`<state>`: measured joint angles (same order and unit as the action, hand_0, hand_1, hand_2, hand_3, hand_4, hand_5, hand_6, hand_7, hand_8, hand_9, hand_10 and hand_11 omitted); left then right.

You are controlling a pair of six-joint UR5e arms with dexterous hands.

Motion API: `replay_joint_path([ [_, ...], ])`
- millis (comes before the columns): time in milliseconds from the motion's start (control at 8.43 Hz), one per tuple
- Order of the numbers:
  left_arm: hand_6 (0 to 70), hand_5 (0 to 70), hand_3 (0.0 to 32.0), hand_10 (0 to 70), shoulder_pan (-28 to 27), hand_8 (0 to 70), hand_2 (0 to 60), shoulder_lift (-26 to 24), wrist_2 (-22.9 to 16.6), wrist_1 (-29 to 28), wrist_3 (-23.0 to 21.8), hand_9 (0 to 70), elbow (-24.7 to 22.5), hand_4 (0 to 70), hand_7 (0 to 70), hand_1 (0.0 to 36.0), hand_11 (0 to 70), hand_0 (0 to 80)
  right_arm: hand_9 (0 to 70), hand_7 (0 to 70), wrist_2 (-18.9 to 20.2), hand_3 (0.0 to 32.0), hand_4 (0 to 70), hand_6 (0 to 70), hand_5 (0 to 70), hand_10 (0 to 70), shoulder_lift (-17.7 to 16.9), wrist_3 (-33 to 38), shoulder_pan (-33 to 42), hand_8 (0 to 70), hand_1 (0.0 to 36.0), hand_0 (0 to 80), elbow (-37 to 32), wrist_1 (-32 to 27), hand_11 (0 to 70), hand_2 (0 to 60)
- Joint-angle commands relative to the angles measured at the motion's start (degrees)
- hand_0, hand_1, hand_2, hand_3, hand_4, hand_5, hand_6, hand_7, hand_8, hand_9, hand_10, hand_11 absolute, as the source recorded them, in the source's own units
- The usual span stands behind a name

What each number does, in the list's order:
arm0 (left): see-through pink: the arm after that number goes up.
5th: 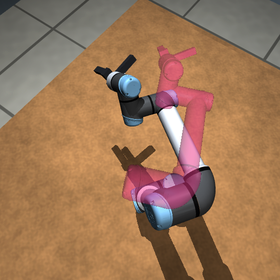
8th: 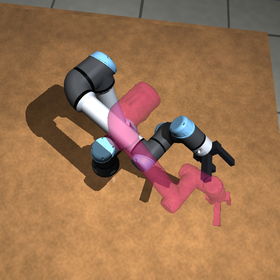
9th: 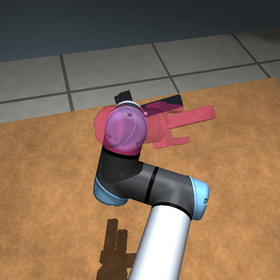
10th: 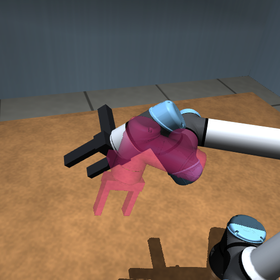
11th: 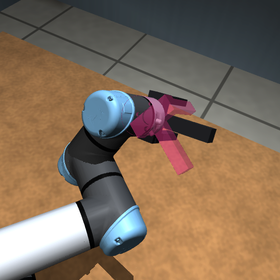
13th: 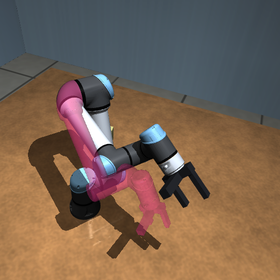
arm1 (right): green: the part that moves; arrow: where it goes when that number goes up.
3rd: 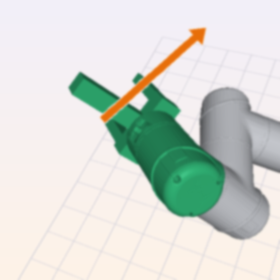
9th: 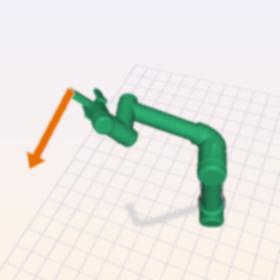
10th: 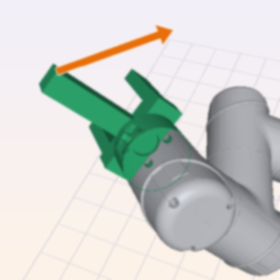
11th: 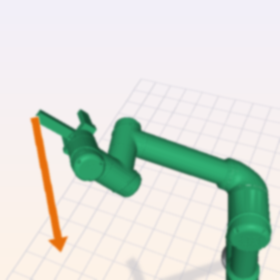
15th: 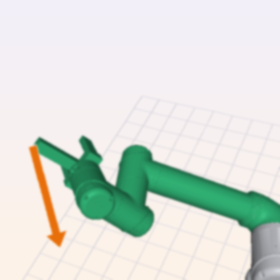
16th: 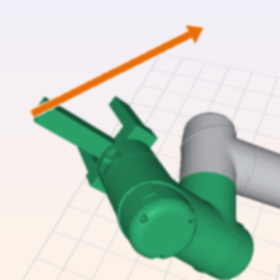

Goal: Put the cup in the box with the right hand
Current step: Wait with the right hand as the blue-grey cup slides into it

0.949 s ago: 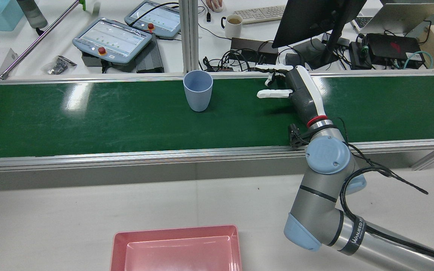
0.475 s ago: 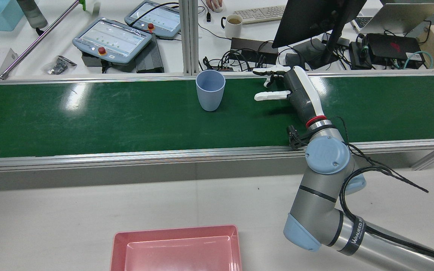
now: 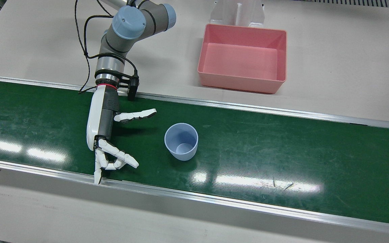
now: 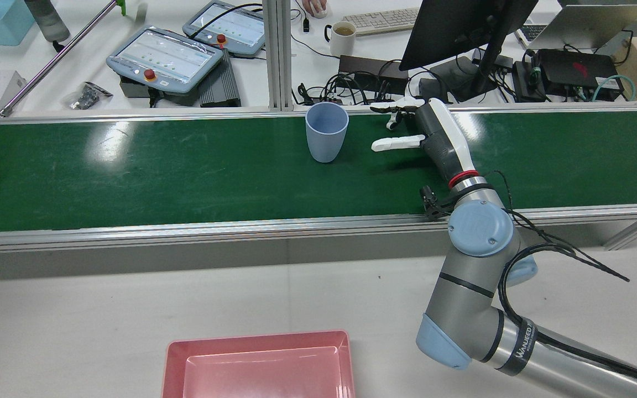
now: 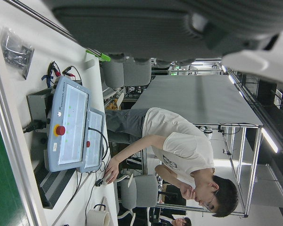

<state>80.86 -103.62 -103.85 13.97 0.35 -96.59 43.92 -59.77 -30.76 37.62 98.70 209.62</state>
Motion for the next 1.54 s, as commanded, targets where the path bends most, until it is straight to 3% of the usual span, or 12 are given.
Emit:
replay_joint_path([
  [0, 0.0, 0.0, 0.0, 0.0, 0.0, 0.0, 0.0, 0.0, -0.04, 0.0, 0.0, 0.0, 0.0, 0.0, 0.0, 0.0, 0.0, 0.0, 53.8, 70.0, 0.02, 5.6, 36.5, 27.4, 2.2, 4.0, 0.18, -0.27, 0.0, 29.5, 0.0, 43.4, 0.0, 0.0, 5.3, 0.0],
  [1424, 0.0, 0.0, 0.0, 0.0, 0.0, 0.0, 0.0, 0.0, -0.04, 0.0, 0.0, 0.0, 0.0, 0.0, 0.0, 0.0, 0.0, 0.0, 54.1, 70.0, 0.11, 5.0, 38.5, 27.4, 2.3, 3.7, 0.44, -1.41, -0.09, 29.8, 0.0, 44.2, 0.35, 0.0, 5.0, 0.0],
])
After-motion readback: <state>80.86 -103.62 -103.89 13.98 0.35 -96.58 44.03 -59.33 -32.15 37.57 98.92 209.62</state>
